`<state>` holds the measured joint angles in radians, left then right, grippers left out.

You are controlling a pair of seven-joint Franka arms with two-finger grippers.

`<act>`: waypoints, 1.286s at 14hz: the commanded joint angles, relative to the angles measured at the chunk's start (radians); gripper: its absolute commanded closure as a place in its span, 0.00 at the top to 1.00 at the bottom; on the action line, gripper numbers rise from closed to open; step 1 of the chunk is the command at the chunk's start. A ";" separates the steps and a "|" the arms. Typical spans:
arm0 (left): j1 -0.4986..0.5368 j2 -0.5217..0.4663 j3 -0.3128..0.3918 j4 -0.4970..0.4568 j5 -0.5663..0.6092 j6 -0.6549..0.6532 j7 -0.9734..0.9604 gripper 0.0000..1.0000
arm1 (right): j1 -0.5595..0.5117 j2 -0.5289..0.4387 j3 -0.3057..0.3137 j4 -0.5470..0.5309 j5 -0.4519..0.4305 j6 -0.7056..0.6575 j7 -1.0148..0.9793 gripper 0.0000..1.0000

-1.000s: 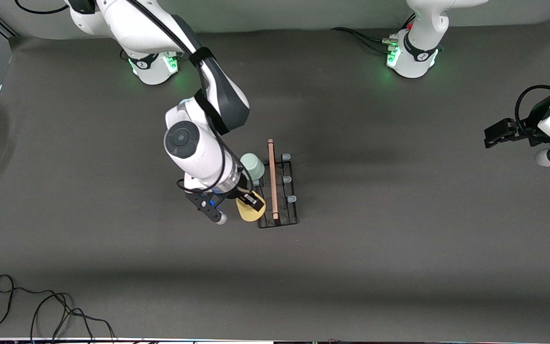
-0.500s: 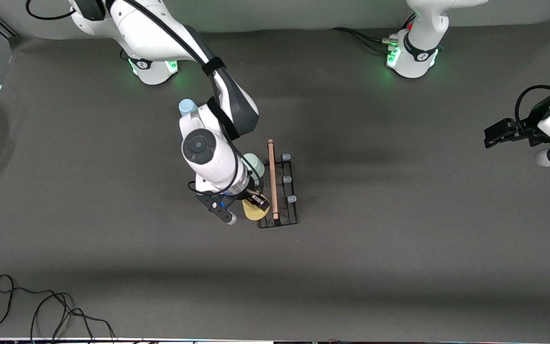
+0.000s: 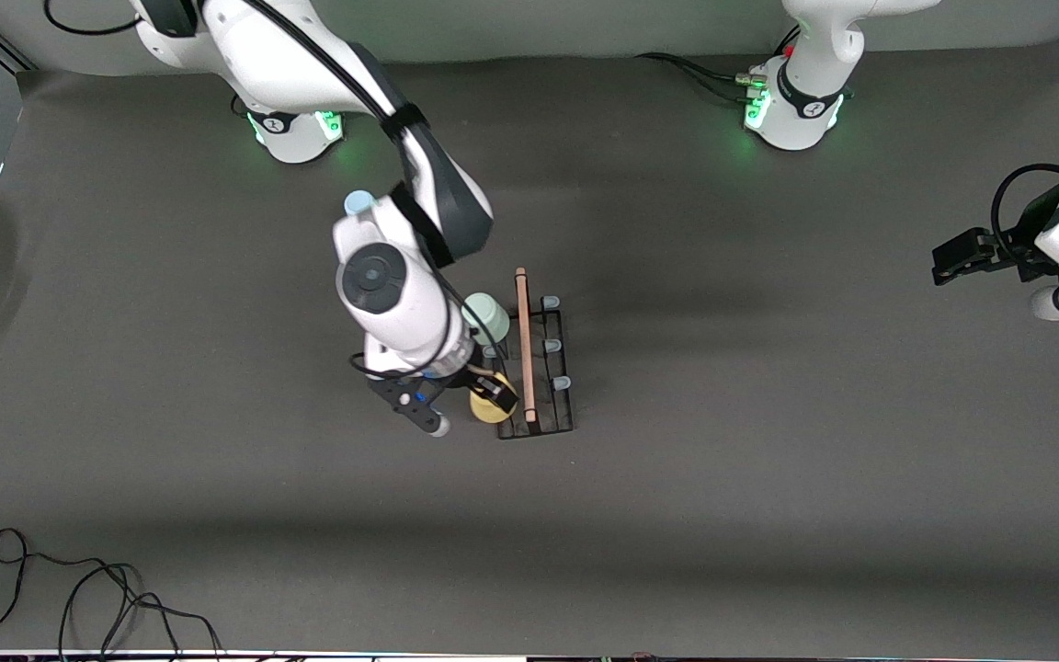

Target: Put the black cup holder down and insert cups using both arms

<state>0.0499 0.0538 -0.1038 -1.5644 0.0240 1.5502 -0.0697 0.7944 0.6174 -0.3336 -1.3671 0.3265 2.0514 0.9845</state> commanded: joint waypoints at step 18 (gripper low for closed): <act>0.004 -0.011 -0.002 -0.017 -0.007 0.011 0.016 1.00 | -0.001 -0.435 -0.542 -0.115 -0.214 -0.524 -1.023 1.00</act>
<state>0.0499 0.0544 -0.1050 -1.5670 0.0239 1.5503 -0.0696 0.7648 0.2262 -0.8698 -1.4406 0.1459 1.4899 -0.0222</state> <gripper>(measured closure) 0.000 0.000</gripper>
